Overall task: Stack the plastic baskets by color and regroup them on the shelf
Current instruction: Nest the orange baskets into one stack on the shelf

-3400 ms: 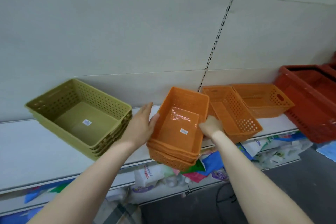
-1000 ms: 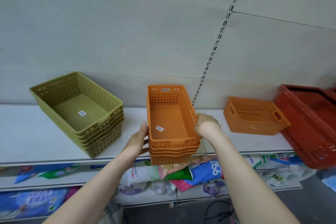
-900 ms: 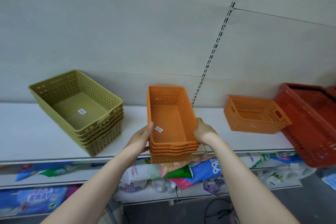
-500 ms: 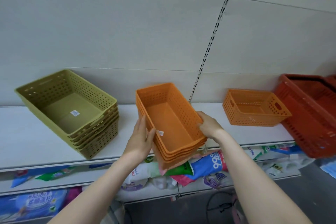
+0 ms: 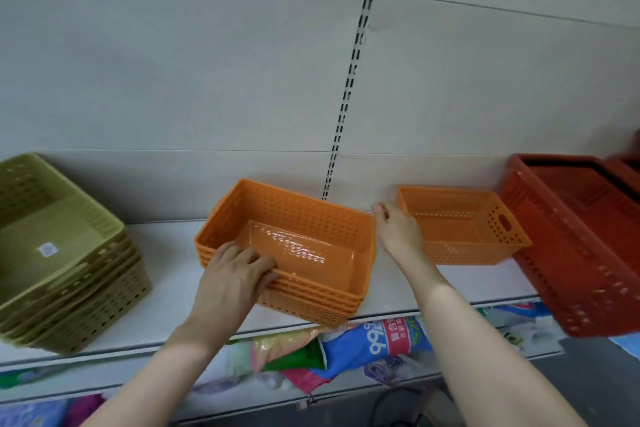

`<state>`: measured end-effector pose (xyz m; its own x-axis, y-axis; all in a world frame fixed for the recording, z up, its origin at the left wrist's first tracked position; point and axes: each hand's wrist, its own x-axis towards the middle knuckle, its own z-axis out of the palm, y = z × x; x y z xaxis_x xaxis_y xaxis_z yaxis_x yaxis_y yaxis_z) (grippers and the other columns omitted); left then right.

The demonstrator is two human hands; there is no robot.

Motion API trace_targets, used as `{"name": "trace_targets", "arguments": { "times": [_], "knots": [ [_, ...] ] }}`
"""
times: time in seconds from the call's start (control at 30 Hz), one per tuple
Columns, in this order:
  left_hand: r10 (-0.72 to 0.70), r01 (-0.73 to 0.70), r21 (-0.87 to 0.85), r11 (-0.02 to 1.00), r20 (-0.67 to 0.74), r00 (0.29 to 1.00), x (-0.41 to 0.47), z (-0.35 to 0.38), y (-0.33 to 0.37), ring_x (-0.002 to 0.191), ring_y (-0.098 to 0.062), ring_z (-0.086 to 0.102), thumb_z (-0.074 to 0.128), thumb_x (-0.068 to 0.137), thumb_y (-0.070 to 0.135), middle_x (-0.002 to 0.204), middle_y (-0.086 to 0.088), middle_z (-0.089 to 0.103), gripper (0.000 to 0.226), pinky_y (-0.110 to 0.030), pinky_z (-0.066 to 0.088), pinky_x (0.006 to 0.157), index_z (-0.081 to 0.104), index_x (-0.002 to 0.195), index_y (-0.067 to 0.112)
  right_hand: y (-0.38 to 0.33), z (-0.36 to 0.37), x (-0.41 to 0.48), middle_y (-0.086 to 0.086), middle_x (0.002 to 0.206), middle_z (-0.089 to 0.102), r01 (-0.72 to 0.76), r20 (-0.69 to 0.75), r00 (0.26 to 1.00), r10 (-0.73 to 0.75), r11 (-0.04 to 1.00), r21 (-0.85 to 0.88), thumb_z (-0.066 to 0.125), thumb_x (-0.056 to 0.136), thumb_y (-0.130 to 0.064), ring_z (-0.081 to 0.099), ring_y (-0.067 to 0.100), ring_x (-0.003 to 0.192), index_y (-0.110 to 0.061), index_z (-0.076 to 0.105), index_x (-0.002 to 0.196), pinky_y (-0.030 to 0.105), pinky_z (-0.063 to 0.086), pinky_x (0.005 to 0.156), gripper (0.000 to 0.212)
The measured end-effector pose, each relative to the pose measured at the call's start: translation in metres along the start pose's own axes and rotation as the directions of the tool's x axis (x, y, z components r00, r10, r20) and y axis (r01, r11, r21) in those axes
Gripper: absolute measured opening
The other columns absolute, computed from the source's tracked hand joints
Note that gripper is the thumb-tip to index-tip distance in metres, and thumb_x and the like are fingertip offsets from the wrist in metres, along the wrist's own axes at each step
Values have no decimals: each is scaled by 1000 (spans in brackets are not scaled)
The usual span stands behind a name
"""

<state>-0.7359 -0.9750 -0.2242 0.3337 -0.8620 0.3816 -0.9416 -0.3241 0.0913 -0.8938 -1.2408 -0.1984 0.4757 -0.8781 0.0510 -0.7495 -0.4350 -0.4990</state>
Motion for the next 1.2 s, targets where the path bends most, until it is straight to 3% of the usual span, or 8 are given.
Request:
{"name": "trace_targets", "arguments": {
  "times": [0.17, 0.37, 0.57, 0.63, 0.7, 0.87, 1.1, 1.2],
  "knots": [
    [-95, 95, 96, 991, -11, 995, 18, 10, 31, 67, -24, 57, 39, 93, 48, 69, 6, 58, 35, -37, 42, 69, 62, 78, 27, 78, -9, 18, 13, 119, 67, -142, 131, 973, 188, 943, -302, 47, 95, -27, 61, 37, 112, -19, 57, 123, 43, 47, 93, 30],
    [-187, 189, 131, 973, -33, 982, 24, 15, 53, 71, -27, 58, 42, 93, 46, 72, 3, 60, 33, -39, 39, 71, 64, 82, 24, 90, -1, -22, 11, 102, 75, 71, 147, 988, -48, 985, -155, 48, 93, -20, 68, 36, 98, -24, 65, 116, 38, 48, 82, 29],
    [-164, 168, 129, 977, -36, 986, 22, 13, 55, 72, -30, 59, 43, 94, 45, 74, 0, 62, 34, -40, 40, 70, 64, 83, 21, 105, -3, -62, 17, 81, 71, 75, 50, 996, -71, 994, -78, 51, 95, -27, 63, 39, 84, -18, 61, 73, 34, 34, 64, 26],
    [-147, 151, 123, 981, -44, 988, 20, 12, 53, 71, -31, 59, 43, 93, 44, 75, -2, 63, 34, -40, 41, 69, 65, 84, 20, 112, -7, -63, 17, 99, 70, -21, -128, 992, 13, 998, -62, 59, 91, -24, 58, 39, 99, -17, 68, 94, 39, 40, 76, 11],
    [-142, 145, 119, 982, -41, 989, 20, 12, 52, 70, -32, 59, 43, 93, 43, 74, -2, 63, 33, -40, 41, 68, 65, 84, 20, 116, -12, -59, 22, 128, 56, -203, -242, 952, 189, 979, -33, 68, 86, -17, 50, 43, 116, -4, 54, 131, 44, 39, 95, 49],
    [-140, 141, 41, 989, -27, 990, 14, 12, 47, 75, -27, 57, 38, 94, 44, 77, 3, 60, 34, -42, 41, 77, 63, 85, 22, 110, -22, -44, 27, 137, 46, -611, 29, 775, 631, 738, 285, 65, 89, -9, 55, 45, 117, -3, 18, 152, 44, 48, 91, 79],
    [-232, 230, -76, 970, -11, 973, -1, 7, 4, 93, -26, 57, 22, 94, 65, 80, 3, 56, 64, -47, 28, 108, 61, 70, 21, 121, -47, -53, 26, 118, 65, -537, -157, 790, 593, 792, 291, 57, 88, -3, 63, 47, 107, -8, 42, 131, 53, 51, 92, 46],
    [-428, 412, -212, 886, -32, 903, -10, 7, 0, 128, -39, 43, 38, 92, 60, 121, -17, 56, 58, -56, 29, 111, 64, 94, 8, 103, -74, -58, 25, 114, 67, -366, -303, 858, 416, 907, 209, 52, 90, -7, 63, 47, 102, -17, 51, 129, 51, 49, 89, 40]
  ]
}}
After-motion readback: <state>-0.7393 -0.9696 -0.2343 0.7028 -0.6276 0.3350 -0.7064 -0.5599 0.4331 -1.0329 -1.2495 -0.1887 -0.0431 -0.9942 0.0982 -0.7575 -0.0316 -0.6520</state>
